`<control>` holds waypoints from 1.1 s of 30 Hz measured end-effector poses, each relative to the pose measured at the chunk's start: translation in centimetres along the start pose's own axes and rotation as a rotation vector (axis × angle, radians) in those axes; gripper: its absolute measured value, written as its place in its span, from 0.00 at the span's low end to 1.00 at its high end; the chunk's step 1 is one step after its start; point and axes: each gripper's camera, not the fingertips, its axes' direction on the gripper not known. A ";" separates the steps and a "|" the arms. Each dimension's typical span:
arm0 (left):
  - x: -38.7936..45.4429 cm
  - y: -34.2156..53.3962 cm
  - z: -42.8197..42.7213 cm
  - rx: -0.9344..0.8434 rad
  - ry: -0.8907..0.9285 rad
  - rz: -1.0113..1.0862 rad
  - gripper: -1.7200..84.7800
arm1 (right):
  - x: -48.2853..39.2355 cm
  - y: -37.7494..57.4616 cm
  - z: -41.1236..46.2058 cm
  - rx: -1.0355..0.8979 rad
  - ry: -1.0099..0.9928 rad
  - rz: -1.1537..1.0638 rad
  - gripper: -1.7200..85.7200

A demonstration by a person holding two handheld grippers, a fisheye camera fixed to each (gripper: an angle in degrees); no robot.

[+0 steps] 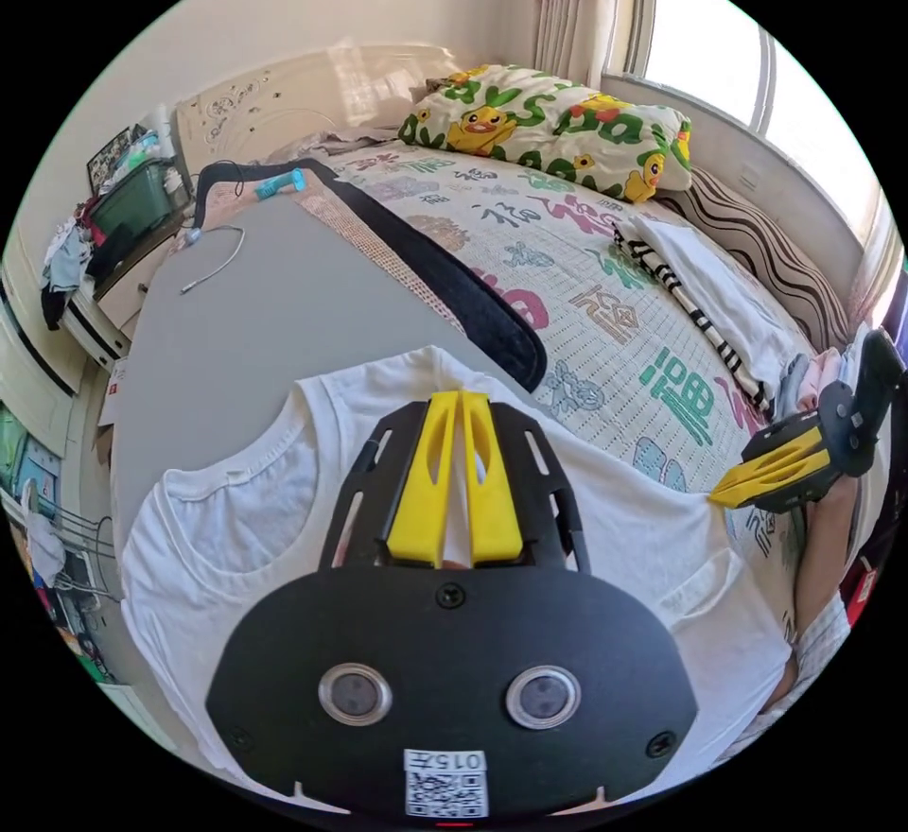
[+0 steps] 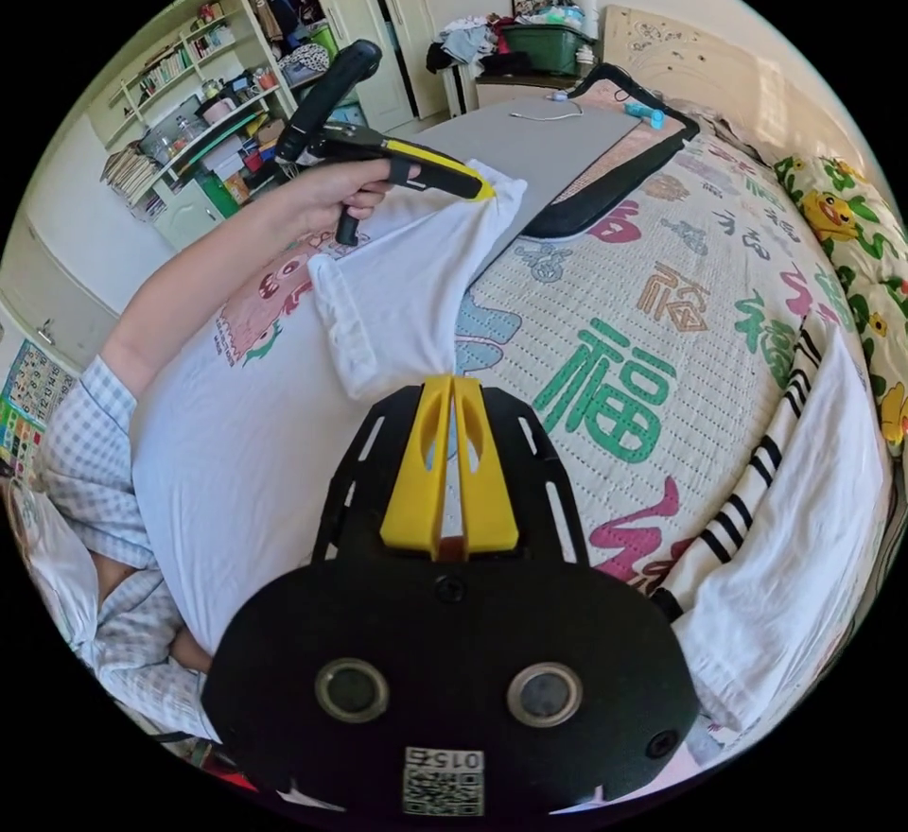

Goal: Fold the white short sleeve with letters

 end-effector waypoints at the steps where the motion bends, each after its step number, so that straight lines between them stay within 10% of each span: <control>1: 0.2 -0.2 0.3 -0.014 0.001 0.006 0.03 | 0.0 -0.1 0.5 -0.019 0.005 -0.001 0.01; 10: 1.7 5.9 -6.8 -0.039 0.053 0.192 0.12 | -0.1 2.0 -4.4 0.211 -0.191 -0.089 0.10; 17: 4.0 15.1 -8.7 0.099 0.188 0.237 0.16 | -5.2 0.0 -0.1 -0.005 -0.098 -0.258 0.13; 33: 4.8 18.5 -9.0 0.070 0.183 0.339 0.02 | -8.7 0.7 1.0 -0.023 -0.068 -0.443 0.05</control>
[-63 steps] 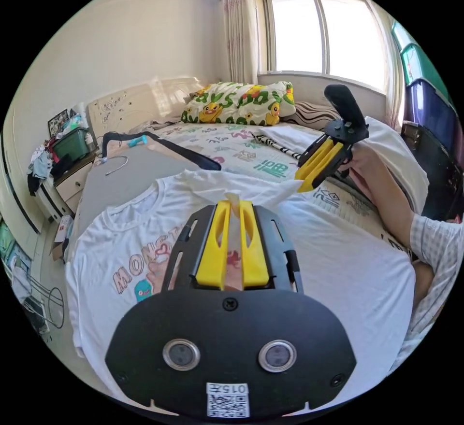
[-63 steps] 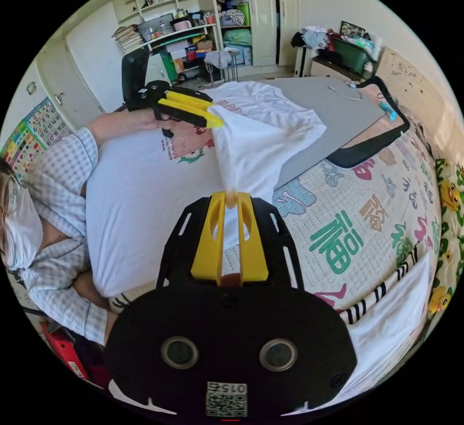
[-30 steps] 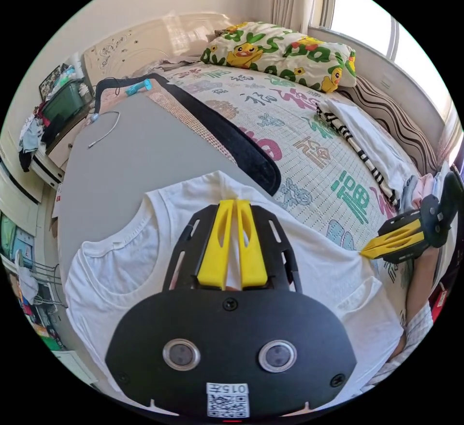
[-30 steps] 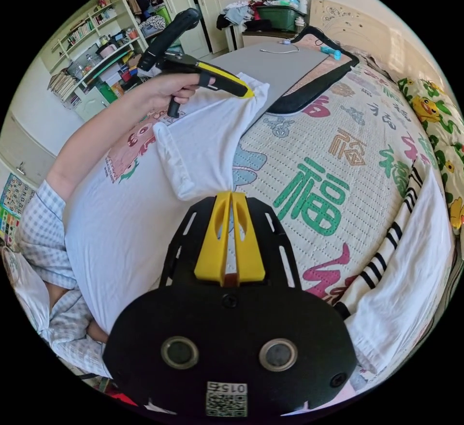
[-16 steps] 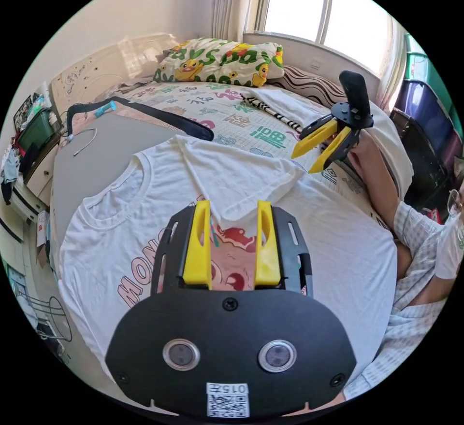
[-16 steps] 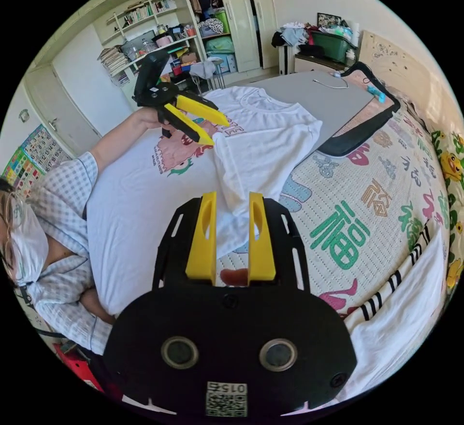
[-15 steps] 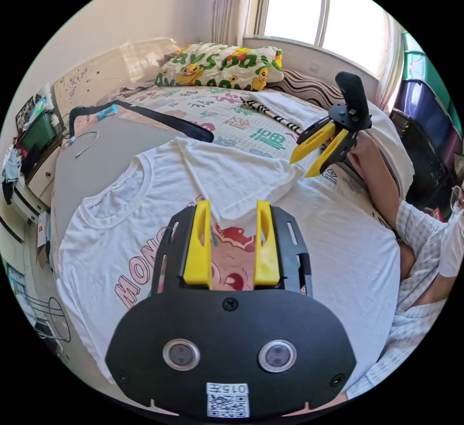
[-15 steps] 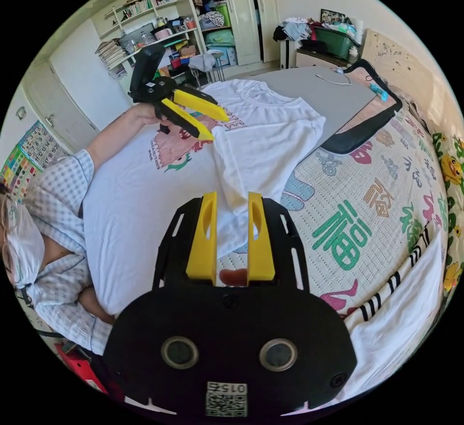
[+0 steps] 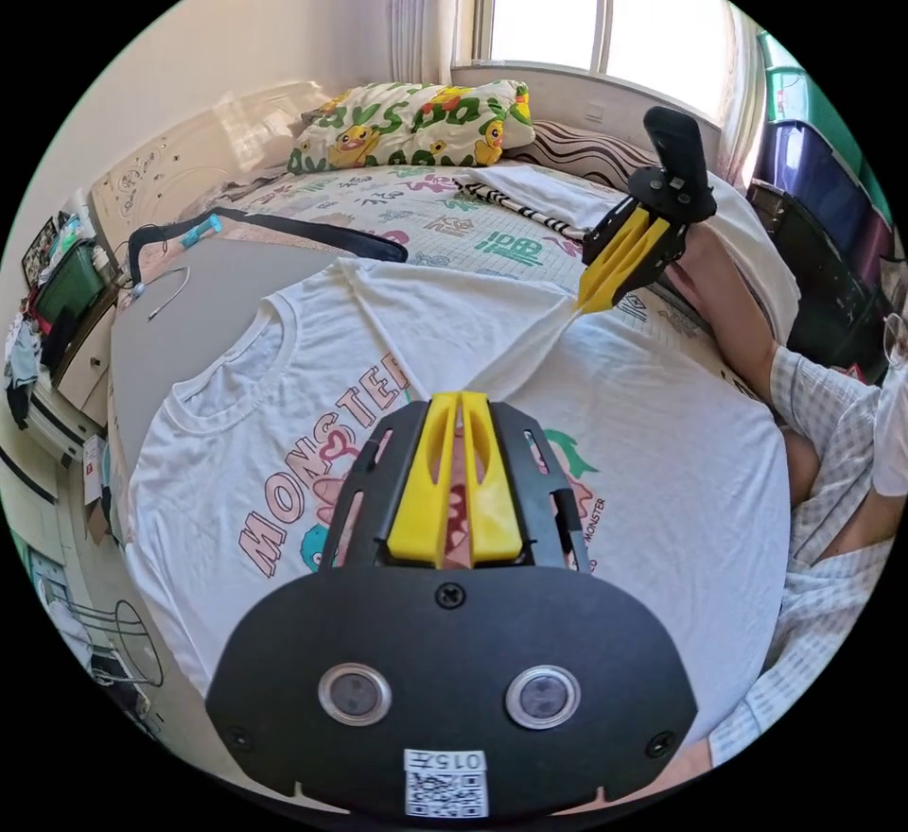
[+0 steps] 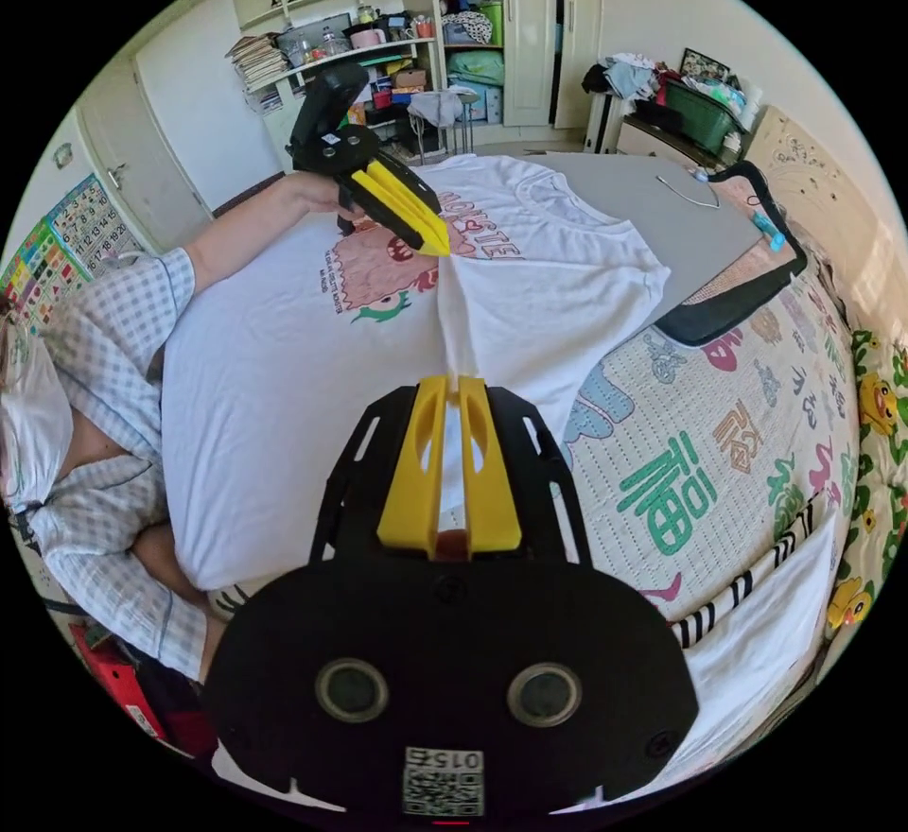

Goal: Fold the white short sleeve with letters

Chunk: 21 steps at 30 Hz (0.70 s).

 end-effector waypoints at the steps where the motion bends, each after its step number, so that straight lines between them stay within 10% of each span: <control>1: 0.0 0.1 0.0 -0.008 0.006 0.004 0.02 | -0.6 0.2 0.3 -0.037 -0.008 -0.042 0.05; 21: -8.3 -6.9 7.5 0.115 0.038 -0.519 0.13 | 6.7 2.8 5.6 -0.026 0.154 0.255 0.10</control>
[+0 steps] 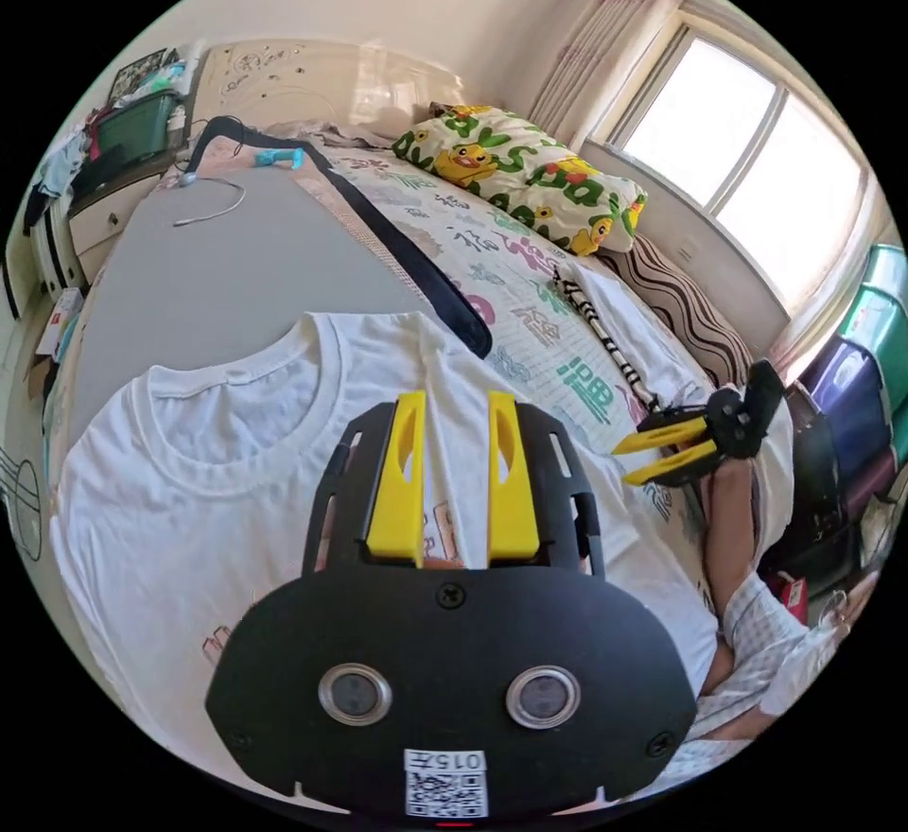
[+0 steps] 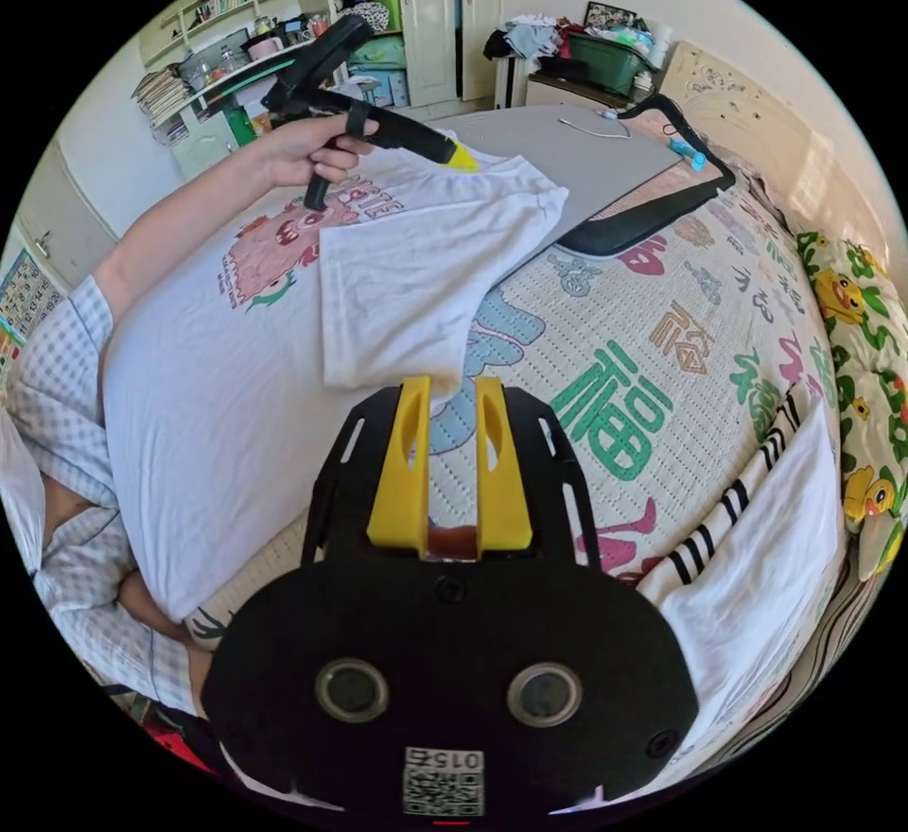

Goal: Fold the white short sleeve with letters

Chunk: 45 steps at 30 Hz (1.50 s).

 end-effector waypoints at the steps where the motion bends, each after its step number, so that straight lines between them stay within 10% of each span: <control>1: 0.2 -0.5 0.7 -0.007 -0.010 -0.006 0.13 | 0.0 -0.2 0.4 0.004 0.003 0.000 0.09; 13: 6.3 -2.7 7.4 -0.129 -0.315 0.090 0.03 | 1.3 0.2 2.8 -0.096 0.098 0.025 0.01; 21: 6.9 6.2 -3.0 -0.114 -0.075 0.280 0.07 | 1.4 0.7 0.6 0.182 -0.120 -0.033 0.04; 34: 4.7 19.5 -6.9 -0.172 -0.043 0.290 0.08 | -3.1 -5.2 10.3 -0.118 -0.227 -0.174 0.05; 38: -1.6 25.4 -20.2 0.110 -0.018 0.251 0.08 | -7.3 -8.7 6.9 0.233 -0.277 -0.226 0.04; 45: -27.1 40.5 -27.7 0.258 0.023 -0.326 0.14 | -12.2 -29.8 16.2 0.176 -0.231 -0.135 0.07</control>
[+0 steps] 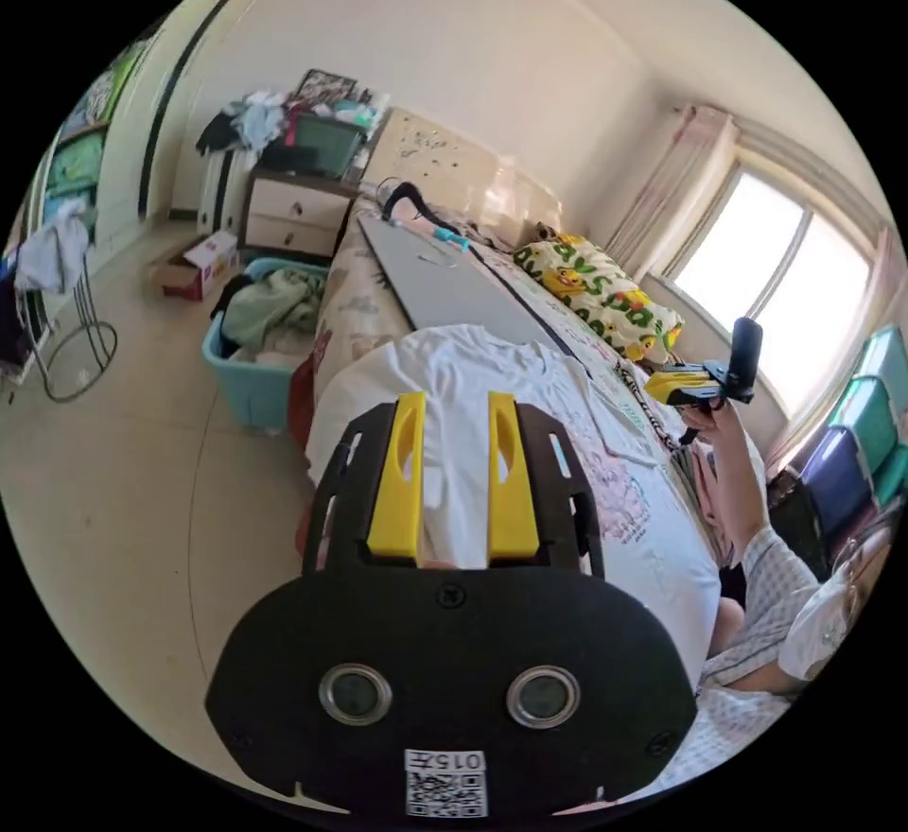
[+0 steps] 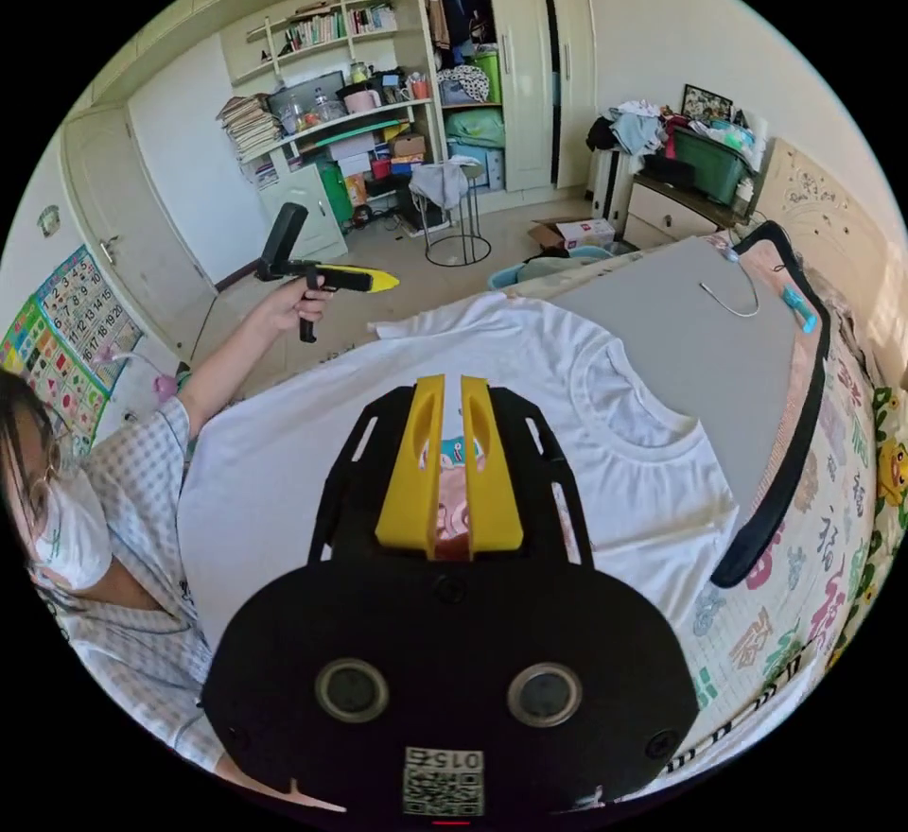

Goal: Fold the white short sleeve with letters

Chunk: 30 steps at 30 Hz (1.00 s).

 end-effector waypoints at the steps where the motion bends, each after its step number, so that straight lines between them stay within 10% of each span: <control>1: -1.6 0.9 0.1 -0.021 0.014 -0.023 0.14 | 0.3 -3.3 3.5 -0.023 -0.026 0.028 0.08; 10: -7.3 10.8 -1.3 0.045 0.286 -0.039 0.15 | -7.4 -19.8 26.9 -0.264 0.187 -0.057 0.14; 21: 9.5 15.3 -1.9 -0.048 -0.163 0.568 0.02 | -17.0 -23.5 39.7 -0.598 0.363 -0.285 0.17; 30: 13.9 17.1 -1.9 -0.044 -0.304 0.628 0.02 | -20.3 -21.5 47.2 -0.748 0.516 -0.360 0.16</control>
